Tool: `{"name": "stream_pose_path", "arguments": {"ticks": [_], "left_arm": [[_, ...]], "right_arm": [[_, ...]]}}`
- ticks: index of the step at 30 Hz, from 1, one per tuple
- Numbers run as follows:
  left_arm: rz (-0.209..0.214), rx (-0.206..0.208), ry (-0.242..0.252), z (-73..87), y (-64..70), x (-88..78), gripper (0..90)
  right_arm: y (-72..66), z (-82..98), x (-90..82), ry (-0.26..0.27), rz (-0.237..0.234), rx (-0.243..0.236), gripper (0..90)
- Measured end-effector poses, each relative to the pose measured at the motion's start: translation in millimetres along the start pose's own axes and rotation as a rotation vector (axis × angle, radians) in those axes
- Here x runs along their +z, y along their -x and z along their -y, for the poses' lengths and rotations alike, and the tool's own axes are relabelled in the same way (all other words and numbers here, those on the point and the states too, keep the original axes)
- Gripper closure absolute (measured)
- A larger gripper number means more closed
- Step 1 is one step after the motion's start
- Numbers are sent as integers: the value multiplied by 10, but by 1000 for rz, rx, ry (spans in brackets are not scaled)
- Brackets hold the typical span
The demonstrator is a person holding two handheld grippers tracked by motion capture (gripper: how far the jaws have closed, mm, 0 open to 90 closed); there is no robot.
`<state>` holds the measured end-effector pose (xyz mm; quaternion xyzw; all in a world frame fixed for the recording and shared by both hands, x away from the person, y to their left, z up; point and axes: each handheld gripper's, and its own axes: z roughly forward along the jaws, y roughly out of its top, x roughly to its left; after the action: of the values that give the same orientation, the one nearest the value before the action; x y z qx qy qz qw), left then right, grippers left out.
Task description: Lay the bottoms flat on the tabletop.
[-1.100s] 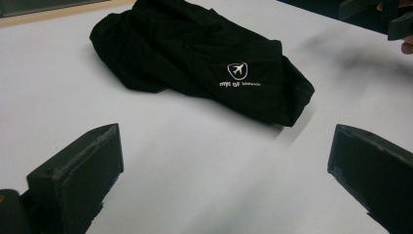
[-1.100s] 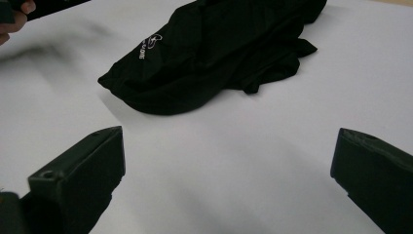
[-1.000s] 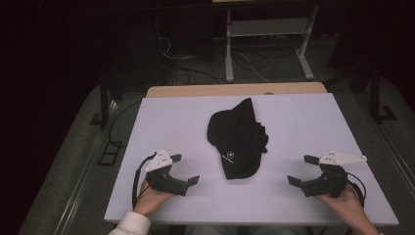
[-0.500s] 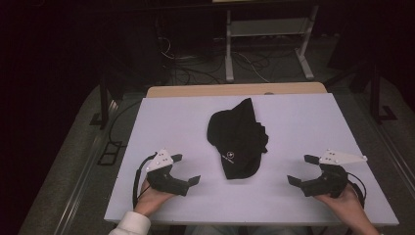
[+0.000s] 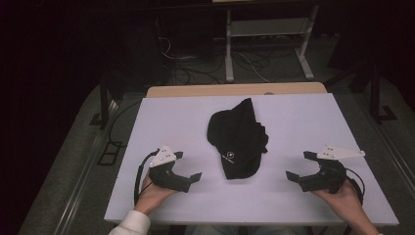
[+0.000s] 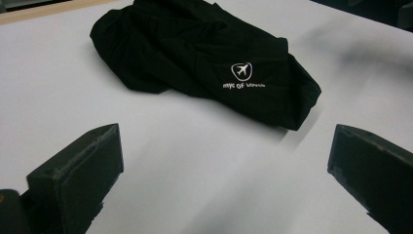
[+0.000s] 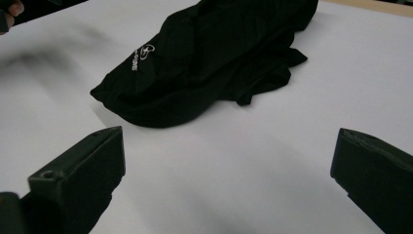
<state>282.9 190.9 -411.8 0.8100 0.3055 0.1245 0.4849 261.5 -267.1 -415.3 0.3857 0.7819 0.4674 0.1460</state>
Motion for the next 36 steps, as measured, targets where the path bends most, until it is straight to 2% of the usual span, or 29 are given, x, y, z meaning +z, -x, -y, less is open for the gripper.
{"name": "stream_pose_path", "arguments": {"ticks": [12, 22, 28, 36], "left_arm": [[6, 9, -19, -129, -48, 72, 1], [9, 22, -6, -271, -61, 128, 1], [19, 32, 4, -433, -92, 175, 1], [25, 39, -14, -501, -129, 236, 1]], "right_arm": [[40, -179, 22, -15, -11, 5, 0], [69, -295, 50, -19, -18, 6, 0], [82, -389, 93, -23, -27, 10, 0], [97, -461, 182, -34, -38, 17, 0]]}}
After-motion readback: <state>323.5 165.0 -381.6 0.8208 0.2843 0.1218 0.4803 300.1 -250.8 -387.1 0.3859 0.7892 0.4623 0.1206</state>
